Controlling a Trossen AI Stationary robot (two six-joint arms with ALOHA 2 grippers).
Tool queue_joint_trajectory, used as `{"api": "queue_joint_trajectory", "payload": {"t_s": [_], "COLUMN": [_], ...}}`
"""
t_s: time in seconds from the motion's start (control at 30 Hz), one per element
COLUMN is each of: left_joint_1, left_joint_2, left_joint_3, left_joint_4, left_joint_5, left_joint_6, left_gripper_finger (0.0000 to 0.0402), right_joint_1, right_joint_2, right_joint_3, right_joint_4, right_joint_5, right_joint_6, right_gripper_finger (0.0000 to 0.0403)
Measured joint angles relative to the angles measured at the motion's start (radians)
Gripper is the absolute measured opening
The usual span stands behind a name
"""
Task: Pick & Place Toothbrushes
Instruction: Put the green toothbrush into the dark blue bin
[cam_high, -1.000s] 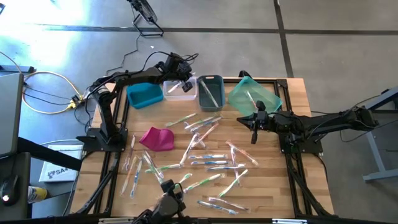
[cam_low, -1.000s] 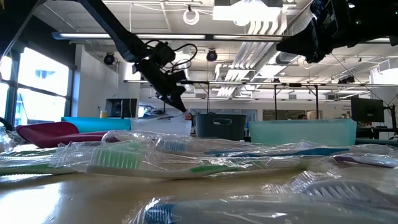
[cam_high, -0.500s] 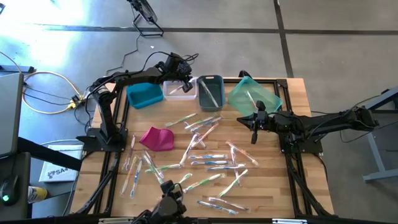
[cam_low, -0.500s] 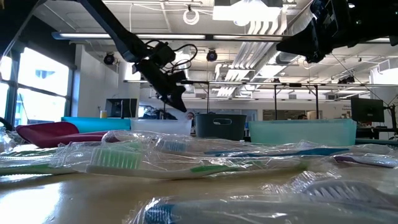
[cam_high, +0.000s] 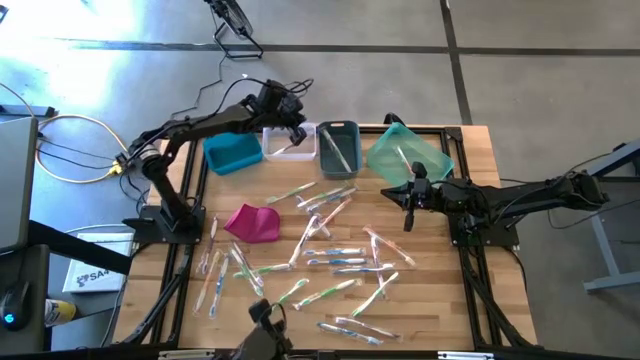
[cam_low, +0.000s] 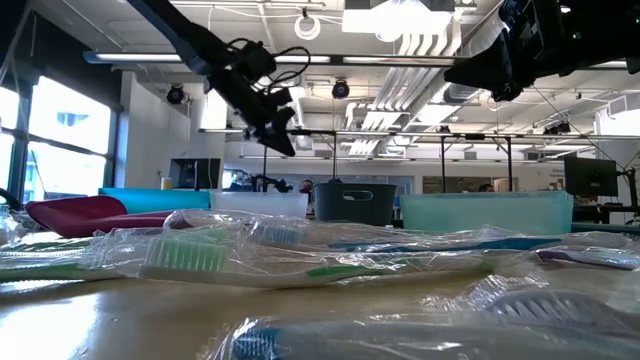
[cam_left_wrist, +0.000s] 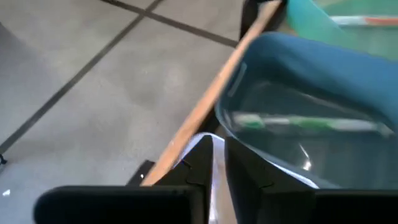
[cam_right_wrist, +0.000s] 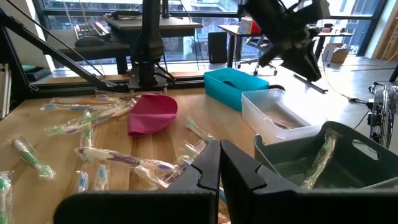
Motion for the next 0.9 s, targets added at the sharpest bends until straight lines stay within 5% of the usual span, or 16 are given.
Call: {"api": "queue_joint_trajectory", "payload": {"t_s": [0.47, 0.9], "left_joint_1": [-0.301, -0.558], "left_joint_2": [-0.118, -0.117], "left_joint_3": [0.0, 0.0], "left_joint_4": [-0.317, -0.303], "left_joint_5": [0.019, -0.1], "left_joint_6": [-0.015, -0.148], "left_gripper_finger": [0.0001, 0.0], "right_joint_1": [0.0, 0.0], "right_joint_2": [0.0, 0.0], "right_joint_3": [0.0, 0.0], "right_joint_4": [0.0, 0.0], "right_joint_5": [0.0, 0.0], "right_joint_6": [0.0, 0.008], "right_gripper_finger": [0.0004, 0.0004]}}
